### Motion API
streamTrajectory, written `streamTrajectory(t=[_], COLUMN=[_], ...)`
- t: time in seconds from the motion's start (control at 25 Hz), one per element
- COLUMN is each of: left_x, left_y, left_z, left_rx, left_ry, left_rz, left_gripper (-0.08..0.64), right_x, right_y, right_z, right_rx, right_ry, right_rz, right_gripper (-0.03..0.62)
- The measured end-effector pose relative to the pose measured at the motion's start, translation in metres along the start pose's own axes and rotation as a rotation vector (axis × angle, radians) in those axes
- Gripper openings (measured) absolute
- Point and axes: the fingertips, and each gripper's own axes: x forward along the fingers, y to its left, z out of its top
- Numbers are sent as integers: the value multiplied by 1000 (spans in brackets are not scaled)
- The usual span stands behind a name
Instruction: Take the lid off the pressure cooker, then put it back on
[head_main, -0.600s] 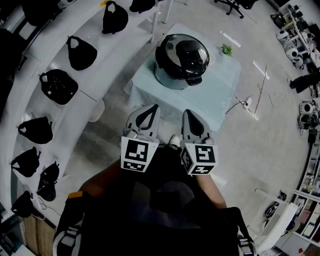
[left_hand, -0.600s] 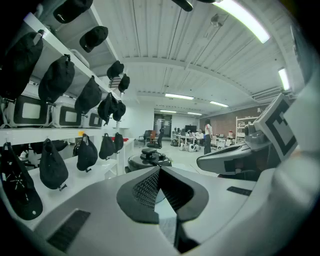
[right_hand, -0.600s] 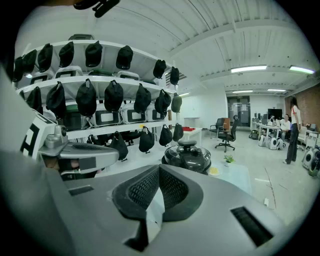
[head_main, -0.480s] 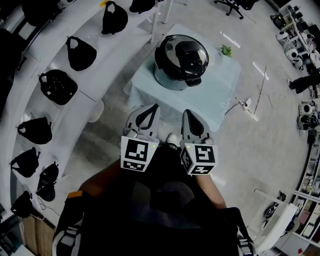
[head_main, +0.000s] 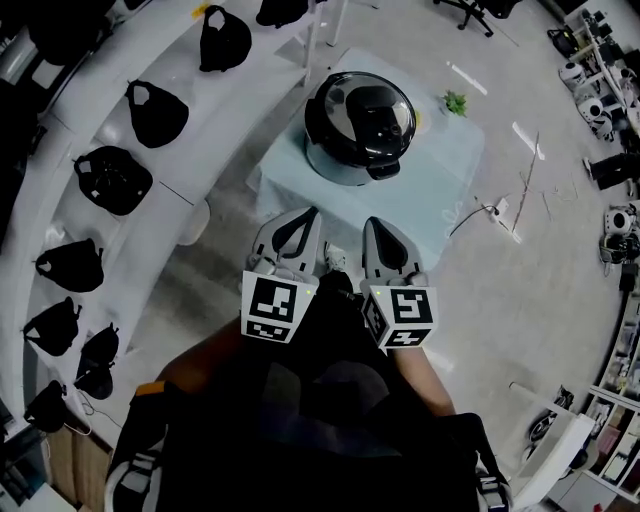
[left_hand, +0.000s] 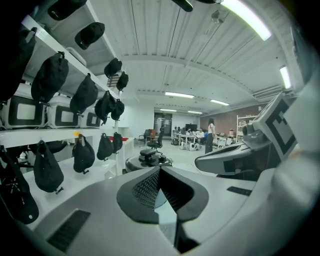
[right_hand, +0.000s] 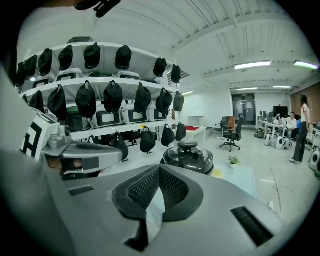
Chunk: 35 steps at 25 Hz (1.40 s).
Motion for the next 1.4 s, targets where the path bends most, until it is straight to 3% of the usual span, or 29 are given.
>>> streamTrajectory(t=[0.24,0.52,0.6,0.68,1.0,1.4], left_x=[27,65,75,86,123,155], left_y=[5,24,31,37,68,90], left_z=[14,35,39,41,47,43], left_rx=[-14,-31,-37,-46,-27,-130], left_ry=[5,7,11,22,97,108], left_rz=[32,104,131,153,259,354], left_gripper=[6,7,6,6,7,8], right_x=[24,60,72,85,144,204], right_y=[-16,-42,-47,-53,-87,-103], right_z=[15,44,52,61,83,80], right_rx=[-31,-154,-210,-267,-434,-592], right_ry=[13,1,-6,-15,-20,41], right_rz=[104,259,325,392,602,866], right_gripper=[12,23,114,158,221,295])
